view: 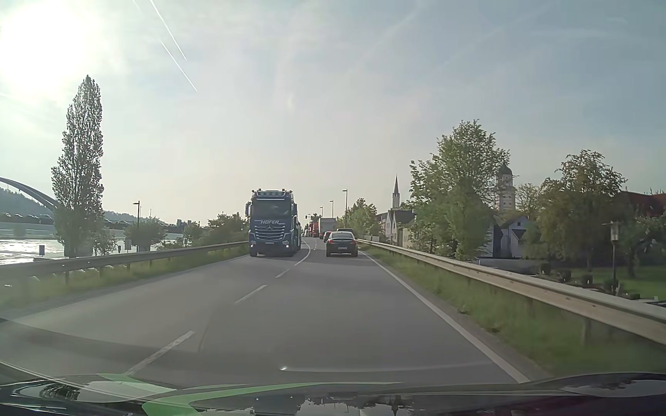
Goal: Follow the waypoints while adhering to traffic rules and regulations
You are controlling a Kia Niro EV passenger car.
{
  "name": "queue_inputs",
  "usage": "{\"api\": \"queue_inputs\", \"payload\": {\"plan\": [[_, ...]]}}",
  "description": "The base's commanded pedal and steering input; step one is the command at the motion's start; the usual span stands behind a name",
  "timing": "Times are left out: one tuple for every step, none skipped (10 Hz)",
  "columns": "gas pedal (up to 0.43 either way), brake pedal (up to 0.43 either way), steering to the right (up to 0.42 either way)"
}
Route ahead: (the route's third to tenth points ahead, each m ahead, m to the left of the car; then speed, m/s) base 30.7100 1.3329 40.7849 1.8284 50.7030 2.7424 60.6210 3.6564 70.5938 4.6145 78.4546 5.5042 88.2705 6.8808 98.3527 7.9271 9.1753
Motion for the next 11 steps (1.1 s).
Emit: {"api": "queue_inputs", "payload": {"plan": [[0.079,0.000,-0.008],[0.110,0.000,-0.008],[0.138,0.000,-0.006],[0.150,0.000,-0.004],[0.150,0.000,-0.003],[0.150,0.000,-0.003],[0.150,0.000,-0.003],[0.150,0.000,-0.003],[0.150,0.000,-0.003],[0.150,0.000,-0.001],[0.150,0.000,0.000]]}}
